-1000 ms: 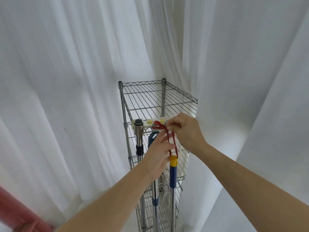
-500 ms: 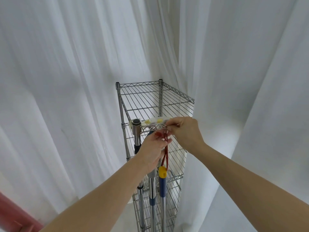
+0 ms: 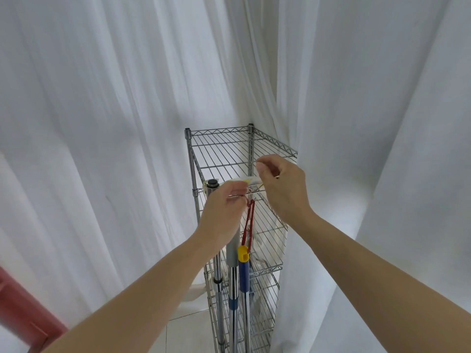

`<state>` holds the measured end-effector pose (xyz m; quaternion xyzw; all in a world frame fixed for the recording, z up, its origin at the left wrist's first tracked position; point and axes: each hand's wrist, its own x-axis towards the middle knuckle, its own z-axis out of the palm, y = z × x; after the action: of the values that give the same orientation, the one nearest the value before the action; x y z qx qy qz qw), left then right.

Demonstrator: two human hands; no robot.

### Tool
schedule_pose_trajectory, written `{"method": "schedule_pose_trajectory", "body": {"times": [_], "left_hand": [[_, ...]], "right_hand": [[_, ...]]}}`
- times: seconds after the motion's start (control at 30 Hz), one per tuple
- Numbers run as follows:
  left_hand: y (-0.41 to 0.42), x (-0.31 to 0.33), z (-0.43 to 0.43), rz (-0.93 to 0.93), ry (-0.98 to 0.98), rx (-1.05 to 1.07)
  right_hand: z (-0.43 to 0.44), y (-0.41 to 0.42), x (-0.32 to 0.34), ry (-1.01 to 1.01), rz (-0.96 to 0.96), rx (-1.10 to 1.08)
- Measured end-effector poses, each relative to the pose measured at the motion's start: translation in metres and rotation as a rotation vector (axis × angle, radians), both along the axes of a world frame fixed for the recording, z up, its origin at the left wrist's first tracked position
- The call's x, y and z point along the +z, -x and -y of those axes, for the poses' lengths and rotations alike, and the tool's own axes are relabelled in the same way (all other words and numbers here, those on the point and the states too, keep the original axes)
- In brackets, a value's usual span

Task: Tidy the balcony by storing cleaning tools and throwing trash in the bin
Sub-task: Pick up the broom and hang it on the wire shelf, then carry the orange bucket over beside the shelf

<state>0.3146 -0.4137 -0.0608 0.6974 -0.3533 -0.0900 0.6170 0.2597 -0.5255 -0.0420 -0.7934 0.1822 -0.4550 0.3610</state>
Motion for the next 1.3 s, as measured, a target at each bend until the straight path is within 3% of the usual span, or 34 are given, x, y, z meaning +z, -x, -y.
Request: {"method": "schedule_pose_trajectory", "body": {"times": [0.3,0.5,0.73,1.0,1.3], "left_hand": [[0.010,0.017,-0.018,0.106,0.175,-0.085],[0.016,0.032,-0.033,0.155,0.320,-0.320],[0.041,0.032,-0.065,0.164,0.463,-0.666],[0.170,0.029,-0.098,-0.009,0.572,-1.126],[0.388,0.023,-0.191,-0.151,0.552,-1.678]], "right_hand": [[-0.021,0.019,0.012,0.036,0.057,-0.018],[-0.051,0.051,0.025,0.046,0.152,-0.129],[-0.123,0.110,0.020,0.022,0.316,-0.426],[-0.225,0.241,0.015,0.074,0.297,-0.855],[-0.388,0.433,0.009,0.141,0.319,-1.427]]}}
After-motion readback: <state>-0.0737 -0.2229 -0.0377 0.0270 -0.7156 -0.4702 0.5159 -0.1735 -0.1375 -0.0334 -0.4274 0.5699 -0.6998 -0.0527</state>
